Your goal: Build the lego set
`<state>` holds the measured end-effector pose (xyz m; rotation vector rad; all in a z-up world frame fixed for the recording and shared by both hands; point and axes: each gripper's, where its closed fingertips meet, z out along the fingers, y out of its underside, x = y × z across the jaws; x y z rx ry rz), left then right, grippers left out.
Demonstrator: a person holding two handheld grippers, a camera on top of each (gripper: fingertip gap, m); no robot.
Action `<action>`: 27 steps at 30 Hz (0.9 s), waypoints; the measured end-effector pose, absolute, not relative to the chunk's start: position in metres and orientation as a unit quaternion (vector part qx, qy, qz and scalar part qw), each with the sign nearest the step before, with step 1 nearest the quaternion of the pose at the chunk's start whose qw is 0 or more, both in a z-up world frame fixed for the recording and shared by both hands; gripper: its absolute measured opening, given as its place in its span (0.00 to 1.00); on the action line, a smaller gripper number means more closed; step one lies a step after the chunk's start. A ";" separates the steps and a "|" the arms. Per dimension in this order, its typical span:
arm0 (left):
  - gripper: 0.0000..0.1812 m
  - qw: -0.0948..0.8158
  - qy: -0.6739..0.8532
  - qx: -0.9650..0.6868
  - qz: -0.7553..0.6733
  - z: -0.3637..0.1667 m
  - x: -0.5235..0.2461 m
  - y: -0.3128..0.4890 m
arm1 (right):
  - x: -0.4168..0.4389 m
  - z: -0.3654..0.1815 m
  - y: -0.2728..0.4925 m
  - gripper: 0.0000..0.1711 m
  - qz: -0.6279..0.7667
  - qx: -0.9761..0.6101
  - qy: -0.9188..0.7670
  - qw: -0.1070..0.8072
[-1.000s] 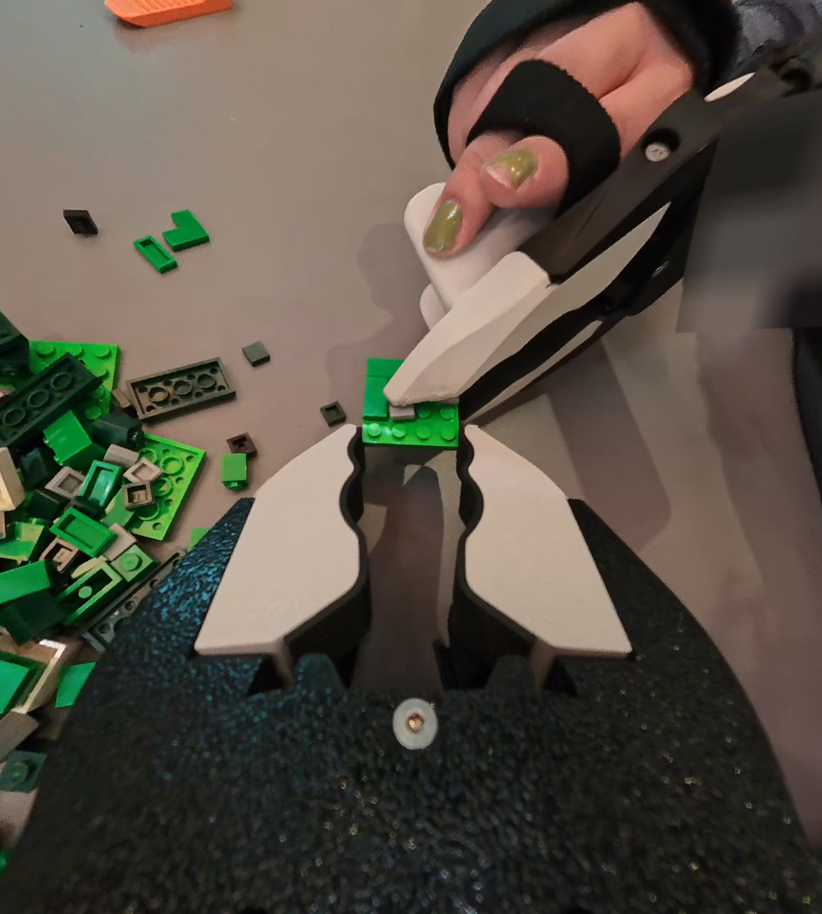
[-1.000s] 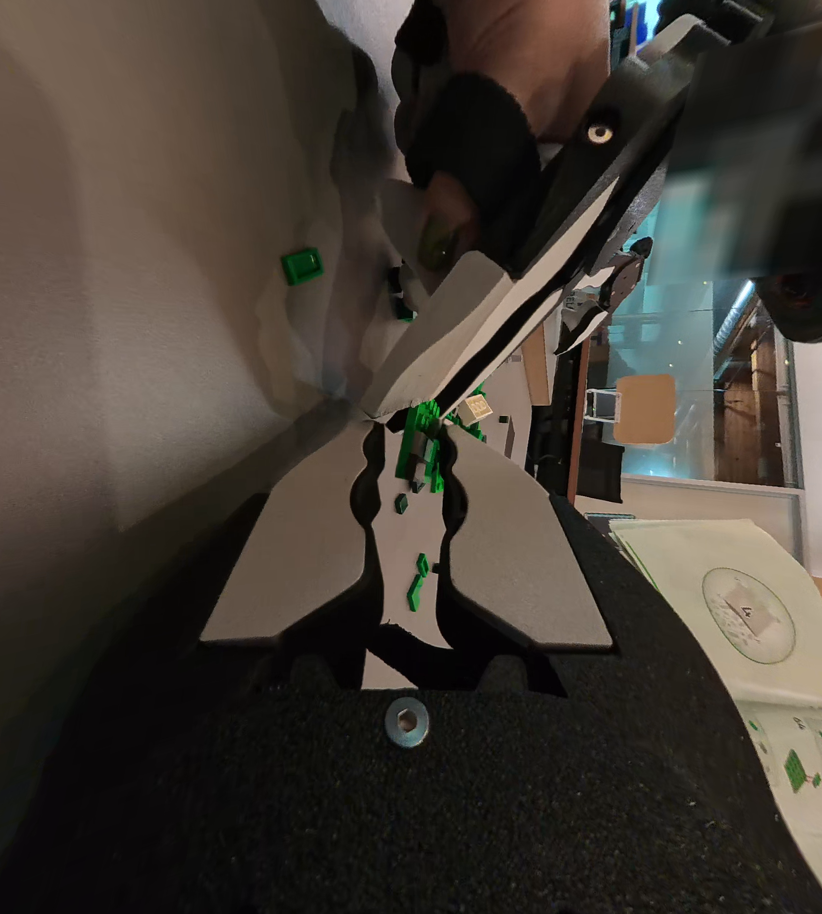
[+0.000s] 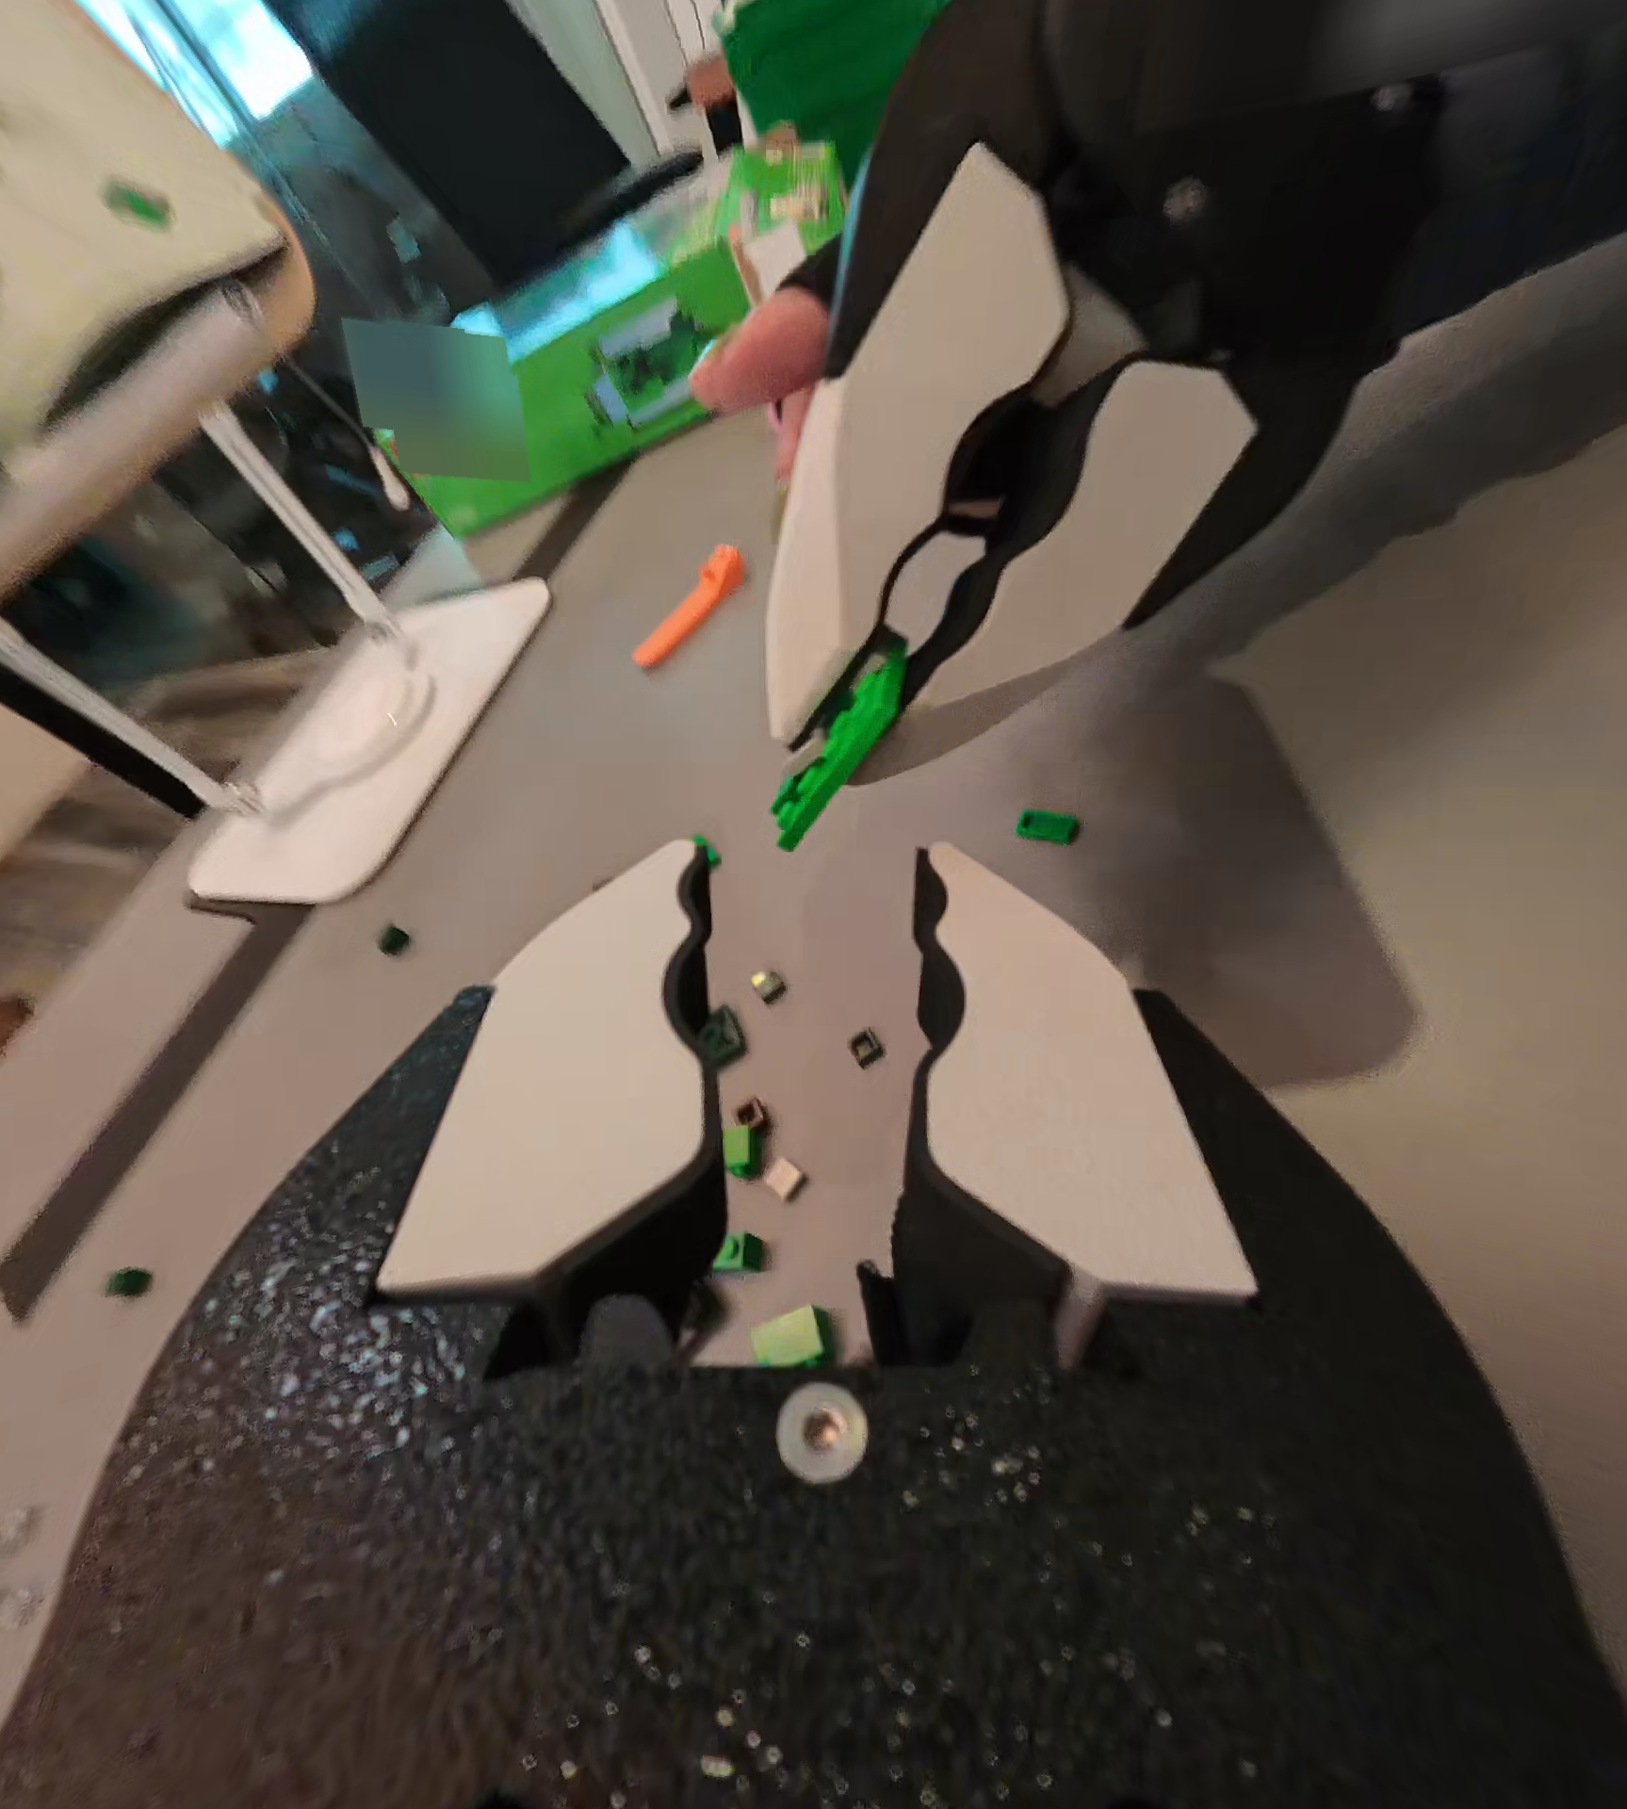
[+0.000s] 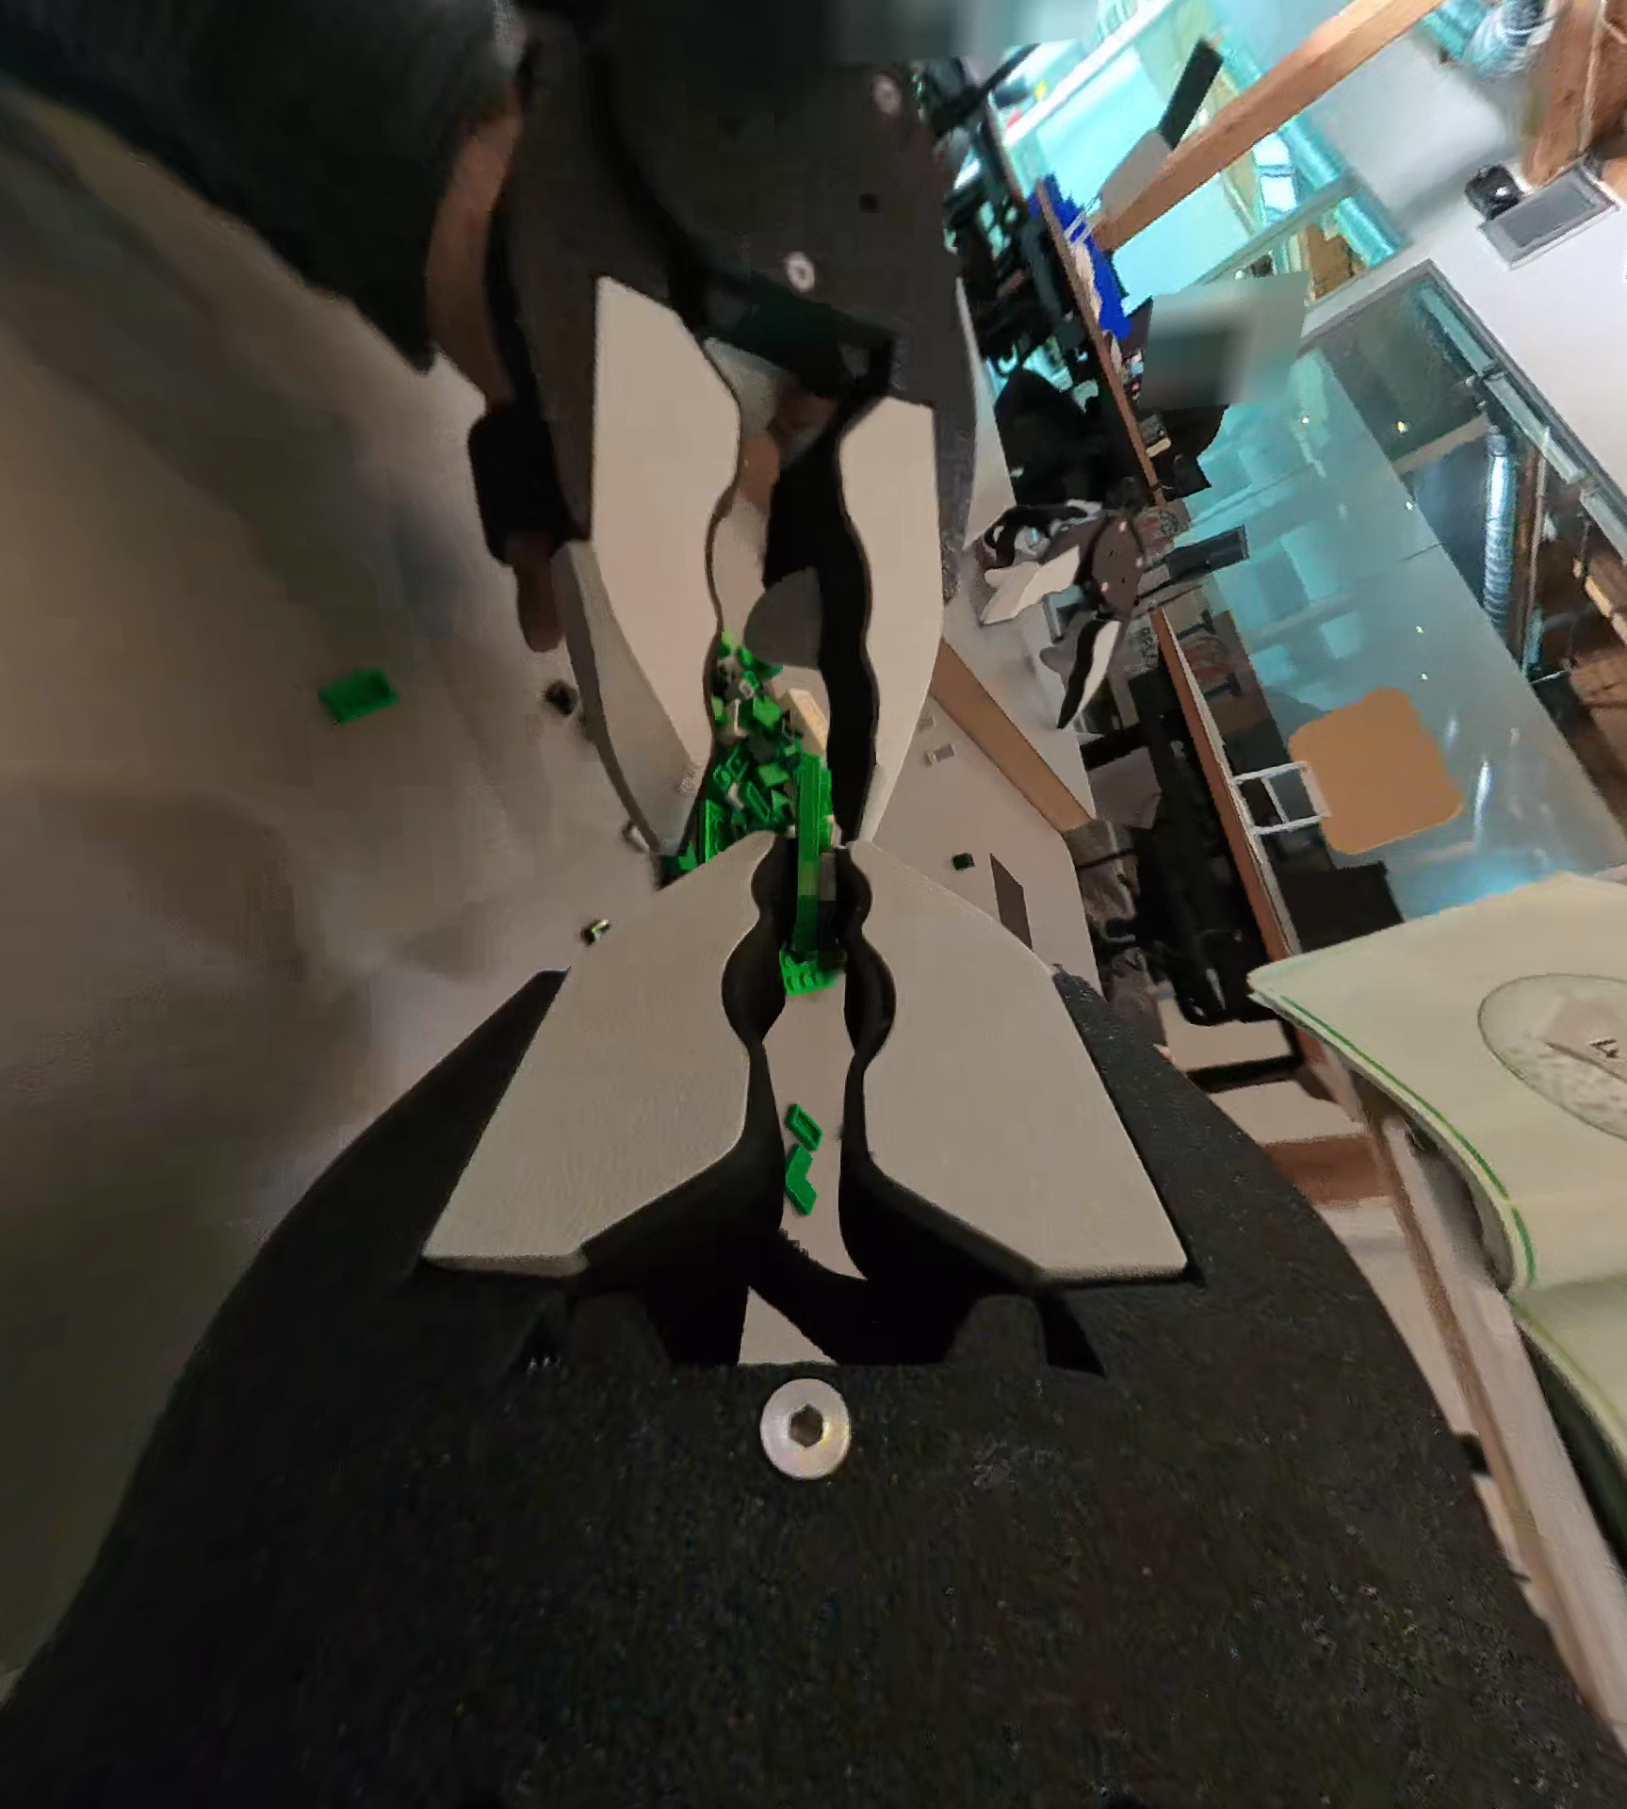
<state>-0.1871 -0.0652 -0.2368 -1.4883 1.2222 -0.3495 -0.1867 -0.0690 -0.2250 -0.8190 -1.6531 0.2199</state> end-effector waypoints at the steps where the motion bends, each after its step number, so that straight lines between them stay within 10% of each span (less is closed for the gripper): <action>1: 0.19 0.572 0.522 -0.616 -0.145 -0.231 -0.184 -0.068 | -0.185 -0.220 -0.069 0.04 0.106 -0.356 -0.707 0.602; 9: 0.03 0.629 0.531 -0.559 -0.103 -0.210 -0.175 -0.077 | -0.177 -0.207 -0.080 0.04 0.176 -0.352 -0.696 0.601; 27: 0.02 0.601 0.600 -0.515 -0.120 -0.223 -0.151 -0.097 | -0.154 -0.217 -0.101 0.04 0.231 -0.353 -0.785 0.453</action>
